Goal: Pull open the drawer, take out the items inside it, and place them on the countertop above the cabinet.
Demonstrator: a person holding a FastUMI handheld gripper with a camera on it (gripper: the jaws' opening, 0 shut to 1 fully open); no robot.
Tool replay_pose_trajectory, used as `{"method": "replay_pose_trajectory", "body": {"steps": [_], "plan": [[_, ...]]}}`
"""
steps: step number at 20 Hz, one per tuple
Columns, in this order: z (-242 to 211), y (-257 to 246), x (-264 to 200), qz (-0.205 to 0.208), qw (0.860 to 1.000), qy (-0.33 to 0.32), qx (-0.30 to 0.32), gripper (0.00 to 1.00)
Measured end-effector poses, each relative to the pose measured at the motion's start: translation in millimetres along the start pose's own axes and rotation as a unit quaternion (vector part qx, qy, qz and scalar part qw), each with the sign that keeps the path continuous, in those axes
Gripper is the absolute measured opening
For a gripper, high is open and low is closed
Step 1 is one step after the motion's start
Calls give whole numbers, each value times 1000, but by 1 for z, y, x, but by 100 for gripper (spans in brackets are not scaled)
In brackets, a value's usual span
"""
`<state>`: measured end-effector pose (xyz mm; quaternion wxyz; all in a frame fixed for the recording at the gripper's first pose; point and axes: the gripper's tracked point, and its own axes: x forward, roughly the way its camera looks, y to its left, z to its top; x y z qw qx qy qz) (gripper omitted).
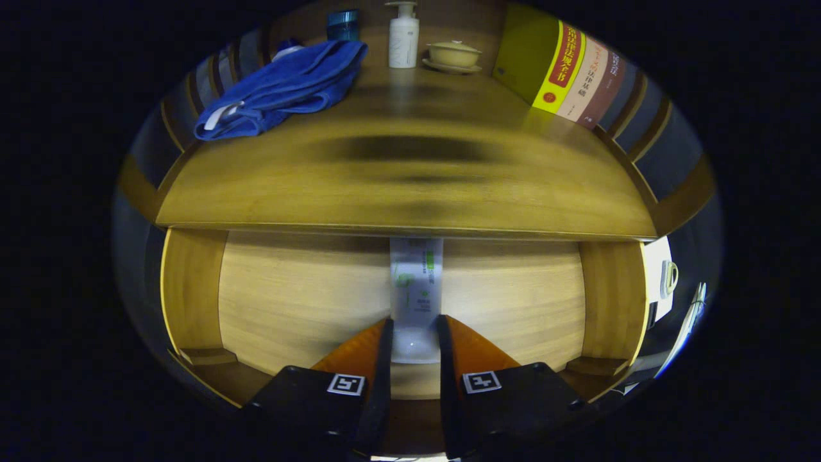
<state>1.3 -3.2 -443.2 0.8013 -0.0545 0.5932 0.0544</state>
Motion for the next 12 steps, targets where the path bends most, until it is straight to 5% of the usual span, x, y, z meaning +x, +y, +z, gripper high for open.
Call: {"method": "replay_pose_trajectory", "body": {"steps": [5, 12], "plan": [[-13, 2, -13, 11, 1000, -3, 9, 30], [-4, -4, -55, 25, 998, -43, 26, 30]]}}
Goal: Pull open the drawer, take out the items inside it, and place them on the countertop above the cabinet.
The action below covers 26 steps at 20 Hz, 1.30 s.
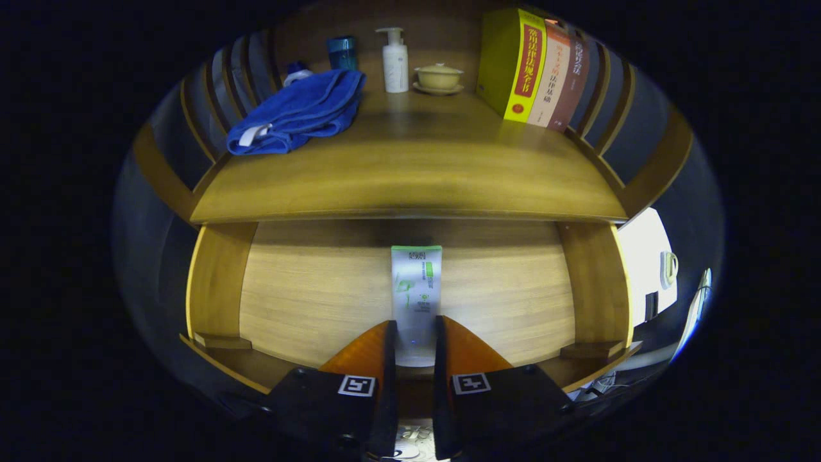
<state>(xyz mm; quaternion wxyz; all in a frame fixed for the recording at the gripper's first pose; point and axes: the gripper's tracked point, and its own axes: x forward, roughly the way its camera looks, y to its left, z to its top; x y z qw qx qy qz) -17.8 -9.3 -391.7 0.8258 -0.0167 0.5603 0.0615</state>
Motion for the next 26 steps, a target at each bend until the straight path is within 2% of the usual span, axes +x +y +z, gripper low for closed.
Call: {"method": "replay_pose_trajectory", "body": {"steps": [9, 12, 17, 26], "plan": [[55, 5, -95, 20, 997, -69, -18, 30], [85, 0, -114, 10, 995, -94, -13, 30], [132, 0, -100, -4, 993, -121, 5, 30], [178, -6, -8, -55, 990, -127, 11, 30]]}}
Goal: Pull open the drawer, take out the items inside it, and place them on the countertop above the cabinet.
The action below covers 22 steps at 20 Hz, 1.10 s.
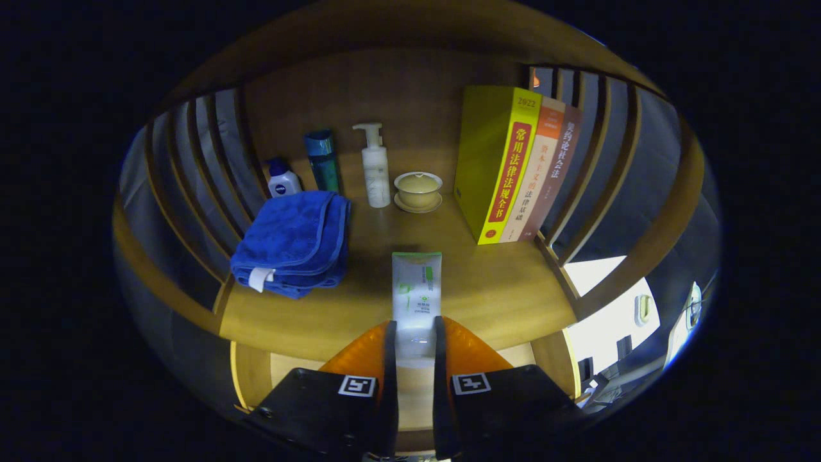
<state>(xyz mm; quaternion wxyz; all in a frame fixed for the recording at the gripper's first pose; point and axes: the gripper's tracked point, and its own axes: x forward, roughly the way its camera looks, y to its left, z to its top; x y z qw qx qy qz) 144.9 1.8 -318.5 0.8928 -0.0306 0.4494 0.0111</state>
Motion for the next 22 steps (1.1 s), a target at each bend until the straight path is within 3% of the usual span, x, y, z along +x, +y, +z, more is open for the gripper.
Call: {"method": "replay_pose_trajectory", "body": {"steps": [6, 9, 19, 22], "plan": [[-9, 3, 41, -12, 1000, 4, 6, 30], [-18, 3, 51, -12, 1000, 11, 3, 35], [-21, -1, 41, -22, 999, -14, -21, 49], [-14, -2, 25, -23, 999, -33, -18, 78]]}}
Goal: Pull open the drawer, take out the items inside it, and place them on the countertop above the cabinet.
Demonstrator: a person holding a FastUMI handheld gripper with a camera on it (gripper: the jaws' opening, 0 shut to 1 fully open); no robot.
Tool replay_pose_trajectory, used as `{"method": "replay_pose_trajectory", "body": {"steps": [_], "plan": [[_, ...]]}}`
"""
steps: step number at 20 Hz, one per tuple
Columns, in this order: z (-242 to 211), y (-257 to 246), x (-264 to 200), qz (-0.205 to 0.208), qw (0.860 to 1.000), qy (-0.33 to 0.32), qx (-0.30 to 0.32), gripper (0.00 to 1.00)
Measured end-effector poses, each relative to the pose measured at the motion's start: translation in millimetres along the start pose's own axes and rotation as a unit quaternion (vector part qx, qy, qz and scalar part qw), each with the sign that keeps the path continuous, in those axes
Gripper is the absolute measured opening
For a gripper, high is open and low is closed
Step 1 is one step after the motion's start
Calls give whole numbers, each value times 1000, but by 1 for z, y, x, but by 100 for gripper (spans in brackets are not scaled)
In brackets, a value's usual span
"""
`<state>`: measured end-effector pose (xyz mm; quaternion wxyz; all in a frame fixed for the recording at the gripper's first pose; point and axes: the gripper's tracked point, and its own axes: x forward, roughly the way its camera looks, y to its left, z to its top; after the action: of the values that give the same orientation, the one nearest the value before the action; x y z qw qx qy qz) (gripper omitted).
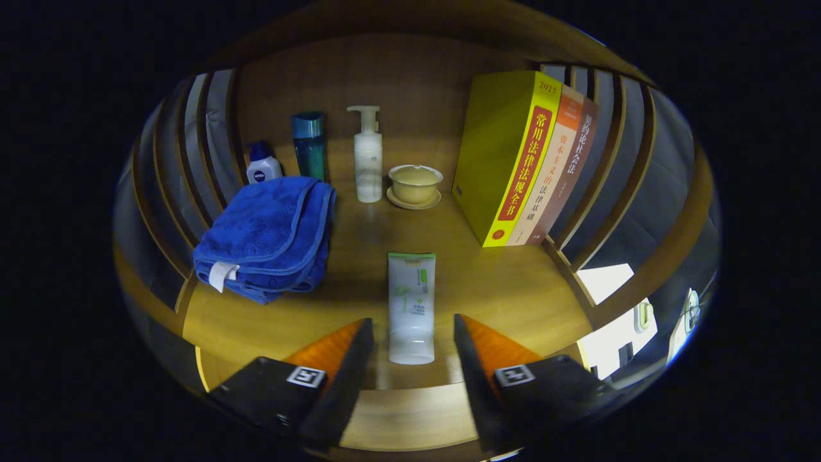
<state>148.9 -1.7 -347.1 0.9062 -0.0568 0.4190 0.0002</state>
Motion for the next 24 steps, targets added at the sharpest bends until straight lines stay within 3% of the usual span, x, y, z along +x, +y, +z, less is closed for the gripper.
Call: {"method": "replay_pose_trajectory", "body": {"steps": [2, 4, 13, 17, 24], "plan": [[7, 1, -15, 3, 1000, -20, 3, 97], [9, 2, -33, 5, 999, -40, 4, 99], [3, -1, -133, 20, 990, -141, 8, 99], [-19, -7, -174, 21, 983, -180, 9, 99], [-79, -13, -204, 24, 974, -226, 8, 99]]}}
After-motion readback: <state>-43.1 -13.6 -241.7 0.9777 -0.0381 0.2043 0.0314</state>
